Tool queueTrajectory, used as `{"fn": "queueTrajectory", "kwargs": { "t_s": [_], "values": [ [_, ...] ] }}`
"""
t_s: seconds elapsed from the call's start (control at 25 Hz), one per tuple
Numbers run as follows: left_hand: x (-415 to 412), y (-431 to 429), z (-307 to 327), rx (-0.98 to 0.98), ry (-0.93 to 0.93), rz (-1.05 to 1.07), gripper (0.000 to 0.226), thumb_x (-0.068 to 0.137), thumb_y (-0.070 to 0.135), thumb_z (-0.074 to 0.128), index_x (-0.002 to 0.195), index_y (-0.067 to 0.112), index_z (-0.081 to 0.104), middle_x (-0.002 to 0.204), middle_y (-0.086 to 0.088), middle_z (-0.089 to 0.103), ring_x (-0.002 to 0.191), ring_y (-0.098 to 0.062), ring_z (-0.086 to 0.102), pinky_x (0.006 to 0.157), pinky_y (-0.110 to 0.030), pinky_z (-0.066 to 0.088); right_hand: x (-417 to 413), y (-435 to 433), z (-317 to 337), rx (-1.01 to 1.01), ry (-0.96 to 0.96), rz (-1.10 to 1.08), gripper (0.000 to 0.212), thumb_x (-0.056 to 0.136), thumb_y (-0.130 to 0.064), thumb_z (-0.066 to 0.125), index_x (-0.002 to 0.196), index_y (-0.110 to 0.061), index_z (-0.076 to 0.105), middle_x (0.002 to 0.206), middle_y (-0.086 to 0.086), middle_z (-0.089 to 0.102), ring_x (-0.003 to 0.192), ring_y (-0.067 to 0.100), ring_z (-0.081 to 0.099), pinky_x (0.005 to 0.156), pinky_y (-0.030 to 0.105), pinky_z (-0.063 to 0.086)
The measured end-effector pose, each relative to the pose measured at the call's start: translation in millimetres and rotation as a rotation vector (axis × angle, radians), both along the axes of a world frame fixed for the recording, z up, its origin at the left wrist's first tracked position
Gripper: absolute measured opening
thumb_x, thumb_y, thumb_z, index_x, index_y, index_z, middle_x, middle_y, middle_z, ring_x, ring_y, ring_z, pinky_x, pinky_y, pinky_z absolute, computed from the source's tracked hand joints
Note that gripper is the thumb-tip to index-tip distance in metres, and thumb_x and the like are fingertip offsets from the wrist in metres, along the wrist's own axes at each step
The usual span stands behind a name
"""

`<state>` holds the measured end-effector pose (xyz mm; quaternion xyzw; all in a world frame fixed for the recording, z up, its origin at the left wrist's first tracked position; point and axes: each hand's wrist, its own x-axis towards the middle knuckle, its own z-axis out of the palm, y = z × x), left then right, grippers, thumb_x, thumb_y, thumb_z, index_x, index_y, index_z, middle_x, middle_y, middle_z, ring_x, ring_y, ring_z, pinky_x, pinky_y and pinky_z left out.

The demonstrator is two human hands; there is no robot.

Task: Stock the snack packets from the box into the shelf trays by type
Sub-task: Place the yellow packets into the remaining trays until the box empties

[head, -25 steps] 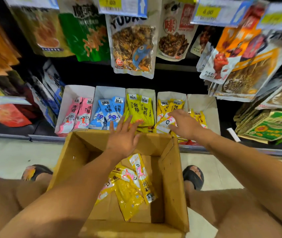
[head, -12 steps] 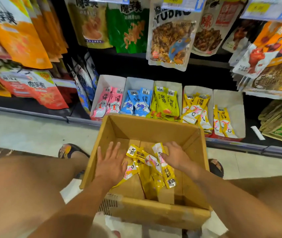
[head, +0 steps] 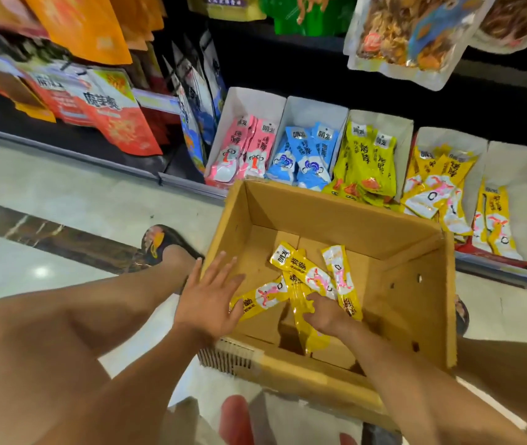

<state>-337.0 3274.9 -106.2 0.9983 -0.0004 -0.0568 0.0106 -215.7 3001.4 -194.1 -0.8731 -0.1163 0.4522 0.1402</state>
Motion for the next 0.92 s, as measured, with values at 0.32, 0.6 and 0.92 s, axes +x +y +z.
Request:
{"fn": "queueTrajectory", "kwargs": {
  "t_s": [0.32,0.6,0.92],
  "values": [
    [1.4,0.4,-1.3,-0.061,0.001,0.029,0.052,0.083,0.057,0.054,0.129,0.037,0.067,0.162,0.003,0.039,0.158,-0.021,0.013,0.122,-0.059,0.018,-0.1,93.1,-44.6,0.214,-0.030,0.171,0.045,0.091,-0.007,0.051,0.136,-0.009,0.052,0.141,0.011,0.050,0.131,0.029,0.050,0.105,0.036,0.042],
    [-0.1,0.8,-1.8,-0.095,-0.008,0.056,0.056,0.084,0.054,0.055,0.135,0.033,0.062,0.163,0.003,0.038,0.158,-0.020,0.013,0.121,-0.060,0.020,8.0,94.1,-65.5,-0.046,-0.103,0.408,0.040,0.089,-0.018,0.056,0.130,-0.019,0.054,0.132,0.005,0.051,0.118,0.029,0.061,0.091,0.040,0.054],
    [2.5,-1.7,4.9,-0.034,0.077,0.070,0.070,0.096,0.065,0.035,0.157,0.031,0.035,0.168,0.004,0.026,0.159,-0.019,0.003,0.123,-0.058,0.013,-16.3,58.2,-57.6,0.051,0.132,0.145,0.047,0.091,-0.031,0.068,0.134,-0.020,0.051,0.125,-0.005,0.058,0.119,0.017,0.055,0.095,0.024,0.043]
  ]
}}
